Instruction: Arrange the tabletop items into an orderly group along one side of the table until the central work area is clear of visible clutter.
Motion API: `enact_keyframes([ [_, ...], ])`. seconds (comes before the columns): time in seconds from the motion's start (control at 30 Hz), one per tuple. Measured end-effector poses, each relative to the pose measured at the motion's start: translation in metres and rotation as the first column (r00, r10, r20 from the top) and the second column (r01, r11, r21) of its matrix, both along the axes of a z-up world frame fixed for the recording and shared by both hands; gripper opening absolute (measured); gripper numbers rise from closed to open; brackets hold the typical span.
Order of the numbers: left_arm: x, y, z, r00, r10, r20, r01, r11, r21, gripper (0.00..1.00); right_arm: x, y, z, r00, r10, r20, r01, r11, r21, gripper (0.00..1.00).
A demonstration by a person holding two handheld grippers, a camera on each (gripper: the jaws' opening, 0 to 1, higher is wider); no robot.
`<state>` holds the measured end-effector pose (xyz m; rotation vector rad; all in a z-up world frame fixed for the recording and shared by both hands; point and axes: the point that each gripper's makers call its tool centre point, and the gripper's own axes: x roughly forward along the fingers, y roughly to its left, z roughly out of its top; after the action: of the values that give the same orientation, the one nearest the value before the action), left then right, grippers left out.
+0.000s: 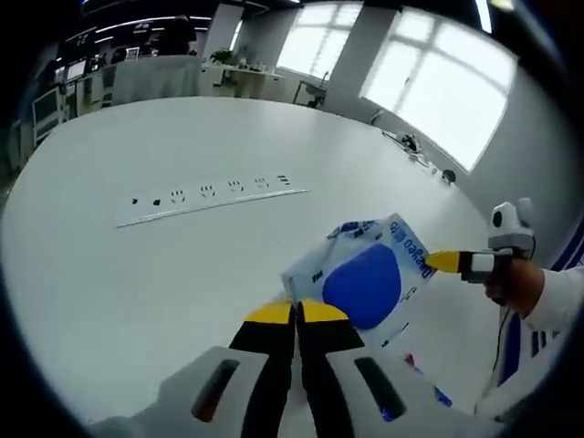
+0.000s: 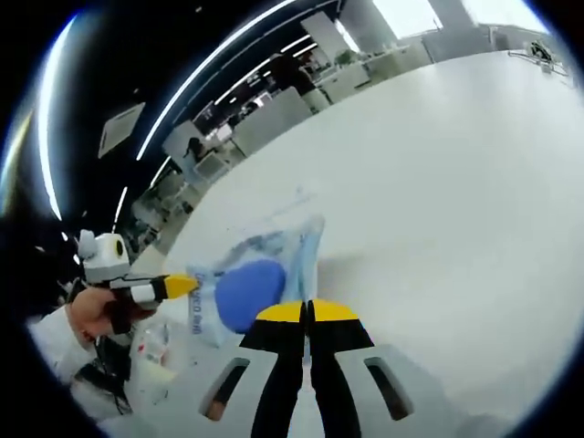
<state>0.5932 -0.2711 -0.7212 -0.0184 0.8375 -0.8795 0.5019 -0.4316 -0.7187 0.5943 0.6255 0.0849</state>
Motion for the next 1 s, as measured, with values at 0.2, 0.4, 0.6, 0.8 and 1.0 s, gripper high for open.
enact_keyframes([
  [0.2, 0.003, 0.005, -0.008, 1.0, 0.008, -0.012, -0.008, 1.0, 0.012, 0.0, 0.002, 0.004, -0.008, 1.0, 0.008, -0.013, -0.008, 1.0, 0.01, 0.0],
  [0.4, 0.003, 0.008, -0.014, 1.0, 0.014, -0.021, -0.013, 1.0, 0.02, 0.0, 0.001, 0.006, -0.015, 1.0, 0.014, -0.026, -0.014, 1.0, 0.005, 0.0],
  [0.6, 0.002, 0.009, -0.019, 0.999, 0.021, -0.03, -0.02, 1.0, 0.018, 0.0, 0.001, 0.004, -0.022, 0.999, 0.02, -0.033, -0.021, 1.0, -0.011, 0.0],
  [0.8, 0.004, 0.01, -0.022, 0.999, 0.03, -0.032, -0.029, 0.999, 0.017, 0.0, 0.002, 0.002, -0.024, 1.0, 0.021, -0.023, -0.022, 1.0, -0.017, 0.0],
  [1.0, 0.007, 0.011, -0.024, 0.999, 0.031, -0.028, -0.031, 0.999, 0.018, 0.0, 0.004, 0.001, -0.024, 1.0, 0.02, -0.01, -0.02, 1.0, -0.013, 0.0],
])
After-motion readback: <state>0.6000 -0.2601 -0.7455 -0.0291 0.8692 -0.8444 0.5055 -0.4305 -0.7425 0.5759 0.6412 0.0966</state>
